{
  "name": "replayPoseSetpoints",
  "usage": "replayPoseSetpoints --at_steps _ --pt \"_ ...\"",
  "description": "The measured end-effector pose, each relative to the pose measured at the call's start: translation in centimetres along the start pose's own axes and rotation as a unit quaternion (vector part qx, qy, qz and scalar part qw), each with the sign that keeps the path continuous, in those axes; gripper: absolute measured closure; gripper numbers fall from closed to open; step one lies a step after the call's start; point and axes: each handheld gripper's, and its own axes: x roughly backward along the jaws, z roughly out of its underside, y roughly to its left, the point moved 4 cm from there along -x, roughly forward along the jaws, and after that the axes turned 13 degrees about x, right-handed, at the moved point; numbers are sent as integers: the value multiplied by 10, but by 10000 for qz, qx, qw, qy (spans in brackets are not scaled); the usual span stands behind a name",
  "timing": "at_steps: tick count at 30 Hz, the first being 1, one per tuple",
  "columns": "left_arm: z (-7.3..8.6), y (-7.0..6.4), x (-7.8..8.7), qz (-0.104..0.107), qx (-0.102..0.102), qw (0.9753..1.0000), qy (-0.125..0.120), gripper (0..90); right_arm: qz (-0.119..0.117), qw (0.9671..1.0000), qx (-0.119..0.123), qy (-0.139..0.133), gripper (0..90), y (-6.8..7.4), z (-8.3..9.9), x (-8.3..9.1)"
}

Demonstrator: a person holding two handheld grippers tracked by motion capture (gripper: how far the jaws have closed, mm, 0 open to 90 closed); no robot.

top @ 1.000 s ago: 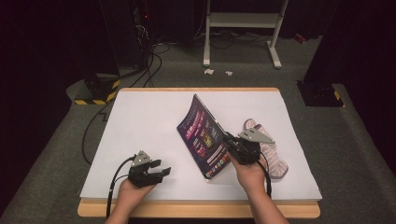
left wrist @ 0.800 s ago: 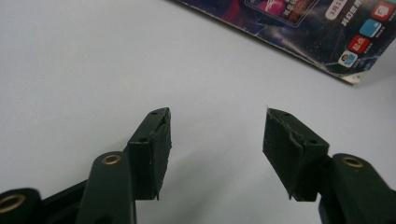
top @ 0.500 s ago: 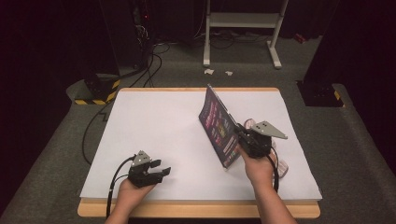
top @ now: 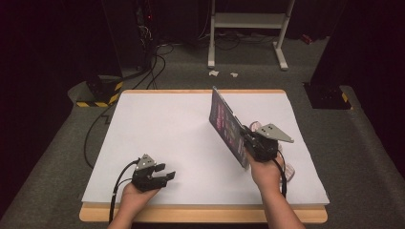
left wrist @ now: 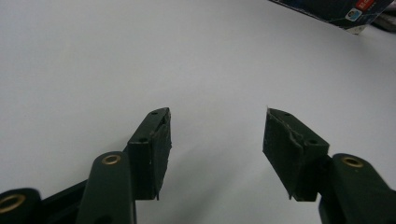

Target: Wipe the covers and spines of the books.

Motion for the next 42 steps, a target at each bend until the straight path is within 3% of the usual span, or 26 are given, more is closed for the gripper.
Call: replayPoseSetpoints --at_steps 11,21,32,42 --pt "0 0 0 2 -7 10000 5 420 -208 9998 51 -40 843 20 -2 -4" --pt "0 0 -1 -6 -23 10000 25 419 -630 9979 142 -16 842 48 -2 -8" --pt "0 2 0 -13 -23 10000 16 420 -1001 9936 419 313 842 93 16 -27" --pt "0 1 -1 -23 -39 10000 57 419 -1171 9904 513 525 841 114 35 -40"
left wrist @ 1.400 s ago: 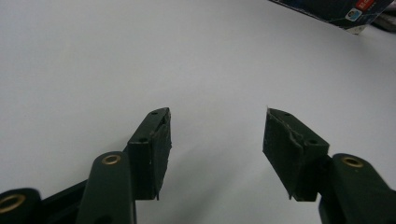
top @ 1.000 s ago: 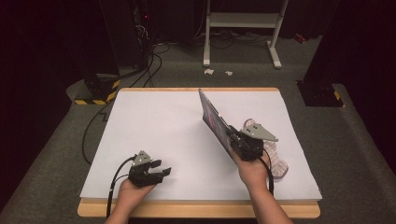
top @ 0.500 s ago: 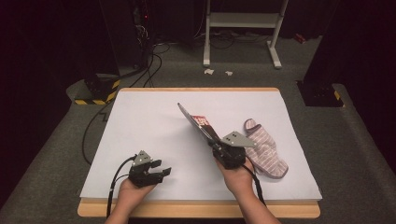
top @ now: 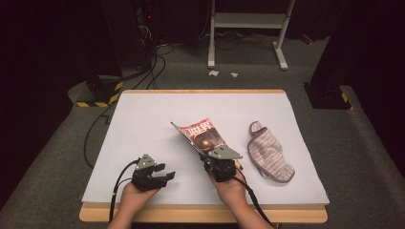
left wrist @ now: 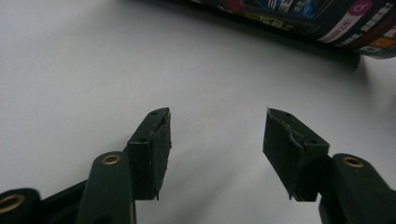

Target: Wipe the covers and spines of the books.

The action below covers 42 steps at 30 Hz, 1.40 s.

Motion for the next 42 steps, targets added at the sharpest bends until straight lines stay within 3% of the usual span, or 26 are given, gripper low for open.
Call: replayPoseSetpoints --at_steps 22,25,27,30,36,42 --pt "0 0 -1 -11 -30 10000 33 419 -117 9993 239 267 829 28 21 -17" --pt "0 0 -1 -12 -34 10000 37 419 -263 9993 131 234 751 29 21 -17" --pt "0 0 -1 -12 -29 10000 32 418 -545 9983 -49 190 669 30 19 -17" --pt "1 -1 -1 -23 -37 10000 31 417 -645 9979 -37 20 617 33 15 -13" --pt "1 -2 -2 -35 -44 10000 44 413 -624 9980 -83 16 594 25 15 -8" --pt "3 -5 -5 -68 -131 9999 82 403 -348 9992 -77 177 563 6 27 -1"
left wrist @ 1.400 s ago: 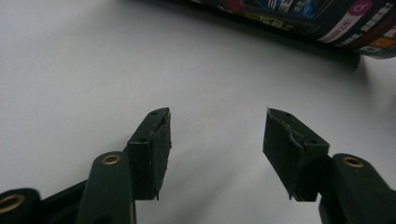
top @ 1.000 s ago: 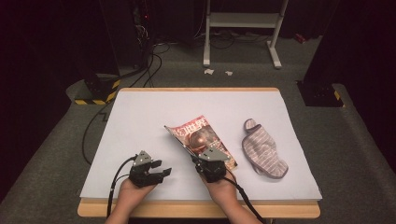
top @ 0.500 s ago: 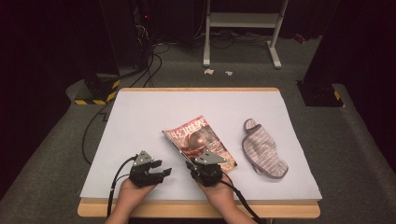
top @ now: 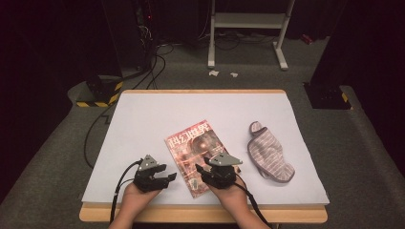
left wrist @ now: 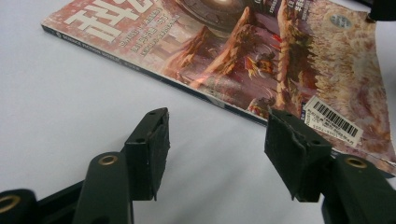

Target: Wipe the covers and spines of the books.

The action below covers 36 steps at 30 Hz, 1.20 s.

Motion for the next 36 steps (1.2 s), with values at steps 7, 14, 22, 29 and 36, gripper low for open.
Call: replayPoseSetpoints --at_steps 7,14,22,29,36 --pt "2 -5 -3 -58 -112 9999 59 395 353 9987 -71 363 524 -29 25 9" --pt "1 -14 -8 -80 -206 9997 87 378 739 9945 -169 717 512 -57 52 24" --pt "0 -26 -23 75 -269 9993 261 346 592 9919 -577 962 520 -69 69 25" --pt "-3 -30 -30 140 -236 9991 322 333 367 9909 -878 951 560 -70 74 26" --pt "-5 -33 -34 99 -267 9991 323 333 478 9903 -912 931 562 -68 75 27"
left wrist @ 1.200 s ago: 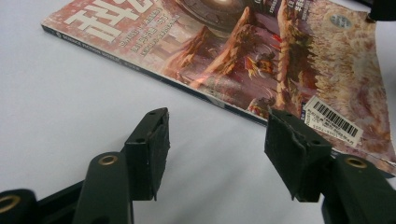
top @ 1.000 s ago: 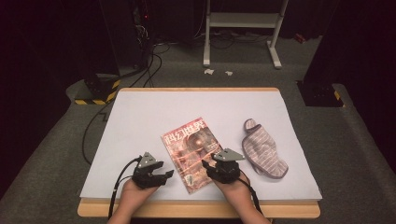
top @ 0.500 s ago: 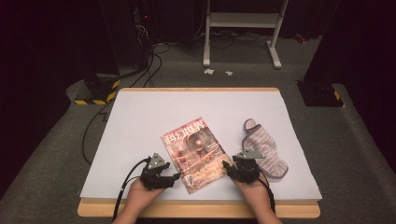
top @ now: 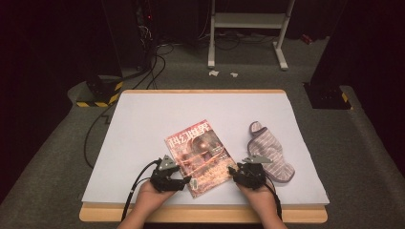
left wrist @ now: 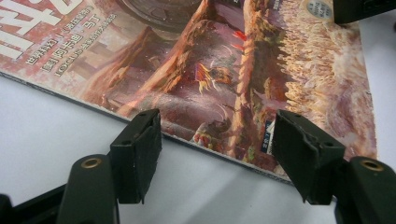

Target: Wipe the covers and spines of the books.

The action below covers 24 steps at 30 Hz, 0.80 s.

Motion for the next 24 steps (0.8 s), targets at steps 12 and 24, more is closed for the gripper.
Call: replayPoseSetpoints --at_steps 12,24 --pt "-10 6 -7 7 114 9999 -47 361 -26 9999 -90 49 561 6 6 8" --pt "-20 19 -13 -92 259 9995 -166 364 -114 9999 63 86 553 26 12 16"
